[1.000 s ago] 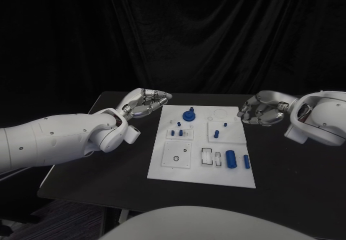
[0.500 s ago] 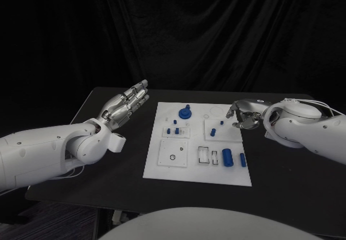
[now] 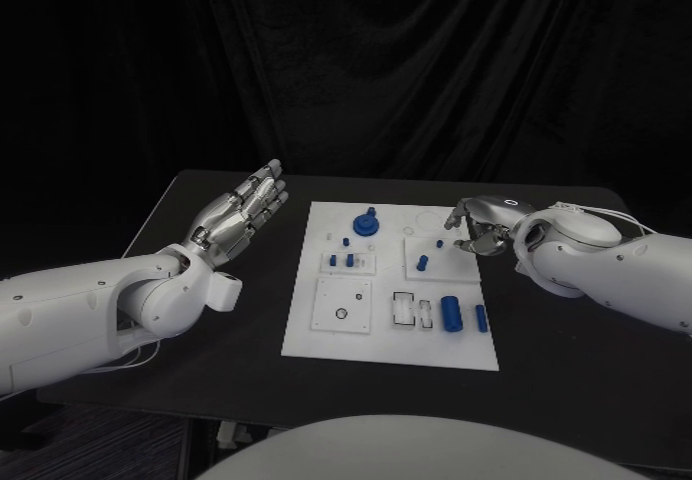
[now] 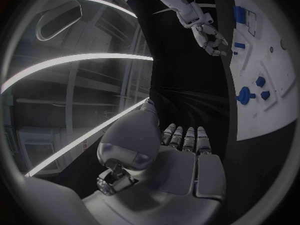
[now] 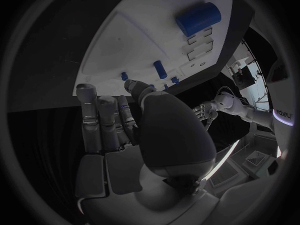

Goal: Assemble the parts on the task board

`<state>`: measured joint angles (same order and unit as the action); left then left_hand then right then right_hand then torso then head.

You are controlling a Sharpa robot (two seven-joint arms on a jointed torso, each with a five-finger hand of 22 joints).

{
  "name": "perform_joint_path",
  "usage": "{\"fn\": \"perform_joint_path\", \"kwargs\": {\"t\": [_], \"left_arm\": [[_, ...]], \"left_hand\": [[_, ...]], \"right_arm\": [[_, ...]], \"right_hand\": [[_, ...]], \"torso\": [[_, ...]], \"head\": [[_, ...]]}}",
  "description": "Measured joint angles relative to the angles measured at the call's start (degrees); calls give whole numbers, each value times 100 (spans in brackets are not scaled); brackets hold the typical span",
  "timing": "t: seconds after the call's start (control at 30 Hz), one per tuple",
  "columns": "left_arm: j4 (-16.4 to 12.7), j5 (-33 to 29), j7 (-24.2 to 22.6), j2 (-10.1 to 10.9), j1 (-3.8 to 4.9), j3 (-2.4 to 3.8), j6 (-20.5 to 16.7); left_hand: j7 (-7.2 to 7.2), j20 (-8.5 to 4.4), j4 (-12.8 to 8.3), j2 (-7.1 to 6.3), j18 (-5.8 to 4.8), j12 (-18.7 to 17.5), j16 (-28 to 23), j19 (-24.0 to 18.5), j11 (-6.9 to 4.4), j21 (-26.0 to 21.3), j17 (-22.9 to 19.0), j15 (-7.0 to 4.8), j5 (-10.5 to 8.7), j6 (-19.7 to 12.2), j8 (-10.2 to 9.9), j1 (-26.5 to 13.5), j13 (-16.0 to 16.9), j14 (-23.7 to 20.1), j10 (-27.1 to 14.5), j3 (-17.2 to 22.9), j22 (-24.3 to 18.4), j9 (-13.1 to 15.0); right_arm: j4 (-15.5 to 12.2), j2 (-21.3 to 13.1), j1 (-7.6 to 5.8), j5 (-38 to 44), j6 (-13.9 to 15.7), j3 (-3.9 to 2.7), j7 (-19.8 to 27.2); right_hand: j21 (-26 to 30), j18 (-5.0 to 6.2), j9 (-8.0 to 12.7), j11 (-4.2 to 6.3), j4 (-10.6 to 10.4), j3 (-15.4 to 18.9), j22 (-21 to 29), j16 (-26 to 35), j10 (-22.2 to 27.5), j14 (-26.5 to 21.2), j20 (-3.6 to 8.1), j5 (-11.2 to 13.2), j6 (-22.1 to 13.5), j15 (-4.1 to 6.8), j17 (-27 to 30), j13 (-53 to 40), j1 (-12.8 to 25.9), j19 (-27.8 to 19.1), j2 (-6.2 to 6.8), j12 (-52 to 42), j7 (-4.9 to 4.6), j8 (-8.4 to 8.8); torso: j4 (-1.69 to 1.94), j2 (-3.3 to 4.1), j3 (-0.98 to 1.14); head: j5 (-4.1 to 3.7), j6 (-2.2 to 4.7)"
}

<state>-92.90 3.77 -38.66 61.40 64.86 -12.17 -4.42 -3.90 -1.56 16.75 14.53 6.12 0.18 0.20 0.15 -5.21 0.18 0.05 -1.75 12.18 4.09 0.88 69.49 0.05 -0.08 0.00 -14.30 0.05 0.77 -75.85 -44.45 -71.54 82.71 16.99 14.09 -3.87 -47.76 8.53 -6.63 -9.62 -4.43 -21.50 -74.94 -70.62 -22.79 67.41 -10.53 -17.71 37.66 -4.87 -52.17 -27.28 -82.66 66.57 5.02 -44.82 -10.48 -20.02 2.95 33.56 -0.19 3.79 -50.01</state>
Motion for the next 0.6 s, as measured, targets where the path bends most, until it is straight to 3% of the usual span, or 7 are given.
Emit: {"fn": "perform_joint_path", "kwargs": {"t": [0.13,0.2,0.27,0.33,0.6], "left_arm": [[-1,-15,-4,18,0,0,1],[-1,-21,-5,25,0,0,3],[1,-25,-6,26,0,0,6],[3,-28,-7,28,0,1,7],[20,-34,-9,37,-3,1,9]], "left_hand": [[-23,5,-17,104,0,0,0,-5,202,0,1,0,269,1,0,130,0,0,-1,-17,0,0],[-65,71,-22,109,0,0,0,-24,282,0,1,0,349,43,0,256,0,0,0,-22,0,0],[-71,109,-50,48,-1,0,0,-22,282,0,1,10,349,50,0,316,0,5,1,-48,0,4],[-58,211,-166,-11,1,0,0,-19,282,0,2,105,349,129,0,493,0,8,1,-44,0,13],[-10,220,-246,-31,1,0,0,-10,281,0,3,115,463,177,0,562,1,10,1,-37,1,16]], "right_arm": [[64,49,8,-58,94,-4,85],[99,83,11,-91,105,-5,128],[150,128,21,-128,104,-7,175],[213,176,45,-163,92,-9,222],[461,335,182,-247,15,-15,355]], "right_hand": [[-148,-1,13,13,-1,-1,0,-109,-219,124,-8,-35,0,22,-38,146,59,134,-14,0,0,0],[-188,-1,19,23,-34,-34,0,-133,-346,143,20,-138,0,41,-41,244,97,162,-52,5,0,-2],[-201,-1,19,33,-65,-65,0,-133,-457,163,17,-200,6,21,-24,336,146,201,-63,68,6,-30],[-243,-1,22,33,-72,-72,1,-167,-498,185,19,-202,26,43,-17,387,156,203,-66,96,17,-30],[-443,-1,28,70,-44,-204,1,-290,-981,383,55,-202,197,67,-46,792,283,433,-1,389,-30,-26]], "torso": [[-16,-4,8],[-23,-4,10],[-30,-5,11],[-34,-5,7],[-34,-2,-21]], "head": [[1,0],[4,0],[5,0],[2,0],[-9,0]]}}
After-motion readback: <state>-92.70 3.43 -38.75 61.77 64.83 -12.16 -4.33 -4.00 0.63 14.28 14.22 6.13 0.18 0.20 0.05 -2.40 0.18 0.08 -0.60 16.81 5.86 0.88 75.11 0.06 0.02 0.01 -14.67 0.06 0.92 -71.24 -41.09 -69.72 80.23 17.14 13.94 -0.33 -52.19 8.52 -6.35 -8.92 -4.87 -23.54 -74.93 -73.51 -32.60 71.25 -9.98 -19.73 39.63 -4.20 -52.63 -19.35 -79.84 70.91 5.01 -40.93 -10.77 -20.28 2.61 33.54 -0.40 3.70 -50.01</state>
